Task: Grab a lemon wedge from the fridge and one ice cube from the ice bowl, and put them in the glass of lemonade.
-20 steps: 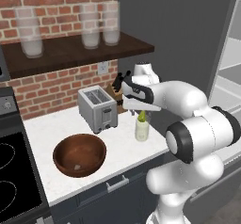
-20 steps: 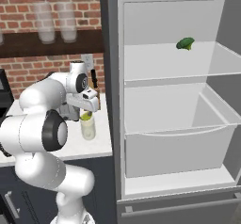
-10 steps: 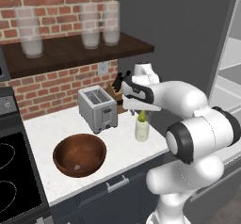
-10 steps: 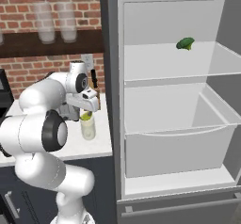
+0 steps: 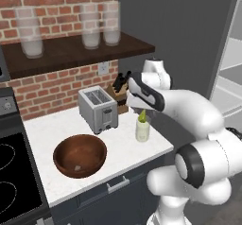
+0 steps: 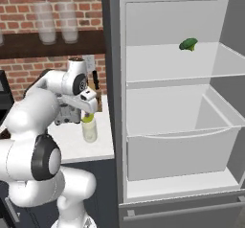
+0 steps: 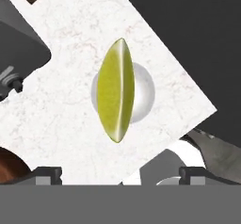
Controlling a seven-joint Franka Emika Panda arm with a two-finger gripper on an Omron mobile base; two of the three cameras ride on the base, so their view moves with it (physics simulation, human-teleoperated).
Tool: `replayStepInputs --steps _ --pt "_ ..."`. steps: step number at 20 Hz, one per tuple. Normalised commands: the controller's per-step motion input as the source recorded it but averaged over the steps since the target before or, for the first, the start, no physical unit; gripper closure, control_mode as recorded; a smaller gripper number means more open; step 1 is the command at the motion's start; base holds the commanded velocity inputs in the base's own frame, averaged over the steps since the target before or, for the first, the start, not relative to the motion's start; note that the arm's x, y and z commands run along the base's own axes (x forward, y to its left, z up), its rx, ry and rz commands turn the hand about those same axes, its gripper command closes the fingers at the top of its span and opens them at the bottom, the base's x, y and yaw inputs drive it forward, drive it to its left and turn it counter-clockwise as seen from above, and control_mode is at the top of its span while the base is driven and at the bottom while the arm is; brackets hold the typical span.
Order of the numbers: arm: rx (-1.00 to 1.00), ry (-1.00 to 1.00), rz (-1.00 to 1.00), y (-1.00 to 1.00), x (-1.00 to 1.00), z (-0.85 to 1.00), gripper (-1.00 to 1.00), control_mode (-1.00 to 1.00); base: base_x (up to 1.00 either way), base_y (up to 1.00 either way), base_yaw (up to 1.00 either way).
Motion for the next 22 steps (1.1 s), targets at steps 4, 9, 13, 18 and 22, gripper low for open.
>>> replayStepInputs --steps 4,9,13,18,22 --pt "0.08 -0.11 0.0 0.0 -0.49 0.25 -1.0 -1.0 0.0 0.0 0.0" --pt "0.05 -0.06 0.0 0.0 -0.4 0.19 -1.0 -1.0 0.0 0.0 0.0" --pt "0.04 -0.03 0.0 0.0 -0.31 0.19 -1.0 -1.0 0.0 0.0 0.0" --pt "0.07 -0.03 0.0 -0.01 -0.37 0.15 -1.0 -1.0 0.0 0.0 0.0" --pt "-0.11 0.0 0.0 0.23 -0.59 0.69 -1.0 -1.0 0.0 0.0 0.0"
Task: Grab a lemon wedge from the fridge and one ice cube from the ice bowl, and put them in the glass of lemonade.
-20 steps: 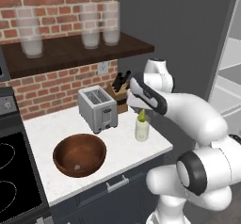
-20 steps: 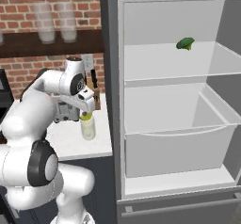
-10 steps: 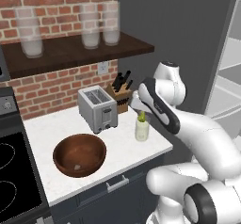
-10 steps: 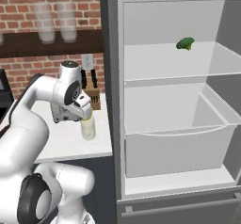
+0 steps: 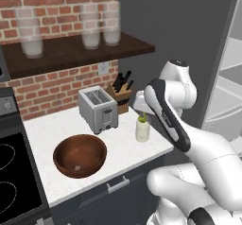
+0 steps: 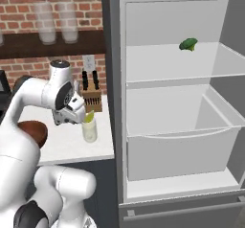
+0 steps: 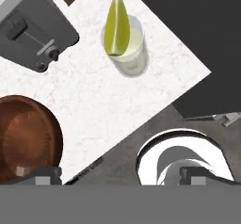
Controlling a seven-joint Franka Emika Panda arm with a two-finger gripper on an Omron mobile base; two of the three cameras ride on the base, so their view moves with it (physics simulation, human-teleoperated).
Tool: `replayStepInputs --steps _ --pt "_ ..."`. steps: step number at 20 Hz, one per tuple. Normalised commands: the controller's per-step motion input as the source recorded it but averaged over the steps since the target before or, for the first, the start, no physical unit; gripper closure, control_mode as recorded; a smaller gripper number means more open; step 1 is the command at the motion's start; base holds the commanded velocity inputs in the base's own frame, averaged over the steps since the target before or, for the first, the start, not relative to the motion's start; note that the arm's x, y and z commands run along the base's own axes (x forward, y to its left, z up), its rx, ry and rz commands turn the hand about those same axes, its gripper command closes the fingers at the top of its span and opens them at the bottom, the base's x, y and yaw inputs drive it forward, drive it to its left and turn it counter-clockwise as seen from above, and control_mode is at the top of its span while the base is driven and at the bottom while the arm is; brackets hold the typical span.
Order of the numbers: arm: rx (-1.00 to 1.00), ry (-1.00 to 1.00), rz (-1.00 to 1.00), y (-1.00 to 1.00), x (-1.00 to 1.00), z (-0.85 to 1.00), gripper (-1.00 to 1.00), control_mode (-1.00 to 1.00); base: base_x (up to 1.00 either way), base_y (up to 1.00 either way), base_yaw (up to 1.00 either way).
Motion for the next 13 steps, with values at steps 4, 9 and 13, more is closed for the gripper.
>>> replayStepInputs --steps 4,9,13 --pt "-0.24 0.03 0.0 0.03 -0.8 1.0 -1.0 -1.0 0.0 0.0 0.0" --pt "-0.22 0.12 0.0 0.01 -0.85 1.0 -1.0 -1.0 0.0 0.0 0.0" --pt "-0.04 0.01 0.01 0.0 -0.99 0.27 -1.0 -1.0 0.0 0.0 0.0"
